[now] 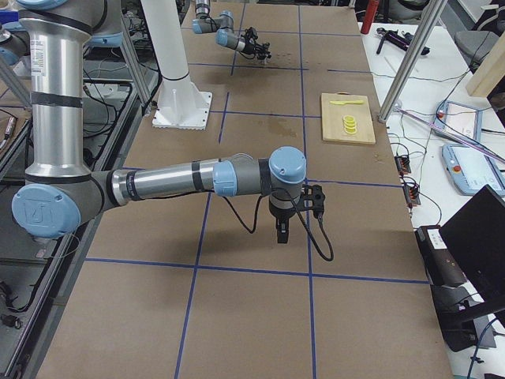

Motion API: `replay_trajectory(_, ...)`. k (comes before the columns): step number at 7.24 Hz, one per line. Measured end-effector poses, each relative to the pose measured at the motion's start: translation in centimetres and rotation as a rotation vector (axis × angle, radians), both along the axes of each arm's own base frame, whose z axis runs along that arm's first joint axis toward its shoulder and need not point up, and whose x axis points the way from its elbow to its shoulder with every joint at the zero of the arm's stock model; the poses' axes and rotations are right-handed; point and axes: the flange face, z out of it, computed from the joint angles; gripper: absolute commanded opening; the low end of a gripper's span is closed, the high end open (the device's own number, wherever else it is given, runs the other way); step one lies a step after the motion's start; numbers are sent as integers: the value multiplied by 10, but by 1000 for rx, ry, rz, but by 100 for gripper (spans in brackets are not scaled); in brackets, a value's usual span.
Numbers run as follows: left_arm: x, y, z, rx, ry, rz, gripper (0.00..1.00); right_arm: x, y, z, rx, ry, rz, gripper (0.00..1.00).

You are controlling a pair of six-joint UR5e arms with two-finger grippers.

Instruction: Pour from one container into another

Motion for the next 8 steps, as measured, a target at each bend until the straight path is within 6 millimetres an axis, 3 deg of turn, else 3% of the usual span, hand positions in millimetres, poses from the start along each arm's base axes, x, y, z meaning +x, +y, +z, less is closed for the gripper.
replay_trajectory(1,0,0,-1,5,4,-5,0,0,0,1,-2,0,0,100)
replay_trajectory(3,-6,-2,-6,30,30,-30,0,0,0,2,-5,0,0,100)
replay_trajectory(6,-28,-4,-35,67,106,-64,0,0,0,3,-5,0,0,100)
replay_trajectory(8,-22,-5,-51,77,155,-68,0,0,0,0,2,0,0,100)
